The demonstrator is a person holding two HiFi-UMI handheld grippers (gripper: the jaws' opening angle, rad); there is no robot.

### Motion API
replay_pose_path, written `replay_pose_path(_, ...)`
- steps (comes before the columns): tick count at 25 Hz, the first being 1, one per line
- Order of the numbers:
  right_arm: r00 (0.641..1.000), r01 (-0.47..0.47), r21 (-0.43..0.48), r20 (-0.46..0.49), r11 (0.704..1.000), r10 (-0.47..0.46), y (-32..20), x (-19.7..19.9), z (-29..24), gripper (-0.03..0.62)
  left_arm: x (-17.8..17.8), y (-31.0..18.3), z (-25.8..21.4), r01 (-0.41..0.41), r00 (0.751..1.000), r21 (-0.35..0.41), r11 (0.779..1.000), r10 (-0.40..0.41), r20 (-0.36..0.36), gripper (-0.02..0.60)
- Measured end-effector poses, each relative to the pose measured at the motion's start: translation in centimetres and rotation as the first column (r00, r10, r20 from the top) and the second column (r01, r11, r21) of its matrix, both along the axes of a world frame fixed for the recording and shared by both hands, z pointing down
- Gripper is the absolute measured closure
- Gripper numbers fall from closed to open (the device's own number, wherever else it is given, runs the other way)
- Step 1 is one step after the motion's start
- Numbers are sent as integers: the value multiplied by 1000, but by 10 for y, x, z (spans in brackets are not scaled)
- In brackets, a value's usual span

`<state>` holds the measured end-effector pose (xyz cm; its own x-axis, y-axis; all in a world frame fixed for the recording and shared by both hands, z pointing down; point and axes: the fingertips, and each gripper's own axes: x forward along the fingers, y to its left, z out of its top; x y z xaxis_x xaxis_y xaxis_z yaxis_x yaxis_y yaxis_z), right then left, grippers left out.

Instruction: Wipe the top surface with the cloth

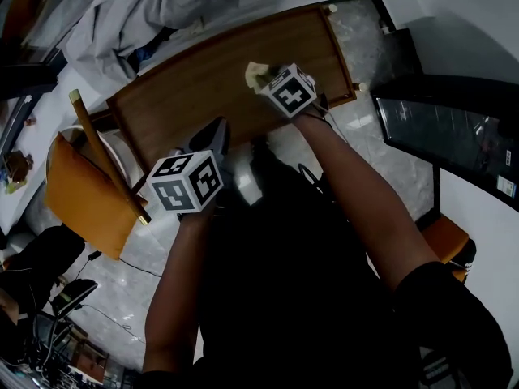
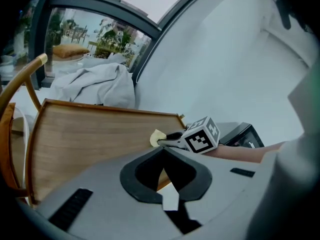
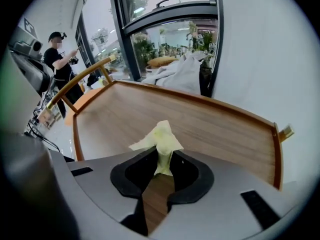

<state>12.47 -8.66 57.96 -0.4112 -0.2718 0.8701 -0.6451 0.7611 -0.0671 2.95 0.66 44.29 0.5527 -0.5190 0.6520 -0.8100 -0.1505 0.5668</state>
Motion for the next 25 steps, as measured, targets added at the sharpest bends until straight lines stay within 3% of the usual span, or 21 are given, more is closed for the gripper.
replay_pose_path(12, 987, -115, 15, -108, 993, 116, -25, 97, -8, 511, 47, -10, 2, -10, 1000, 12, 1000, 11, -28, 569)
replay_pose_path(25, 943, -207, 70, -251, 976, 218, -46, 161, -19, 511, 26, 10, 1, 32, 999, 11, 999, -32, -29, 569)
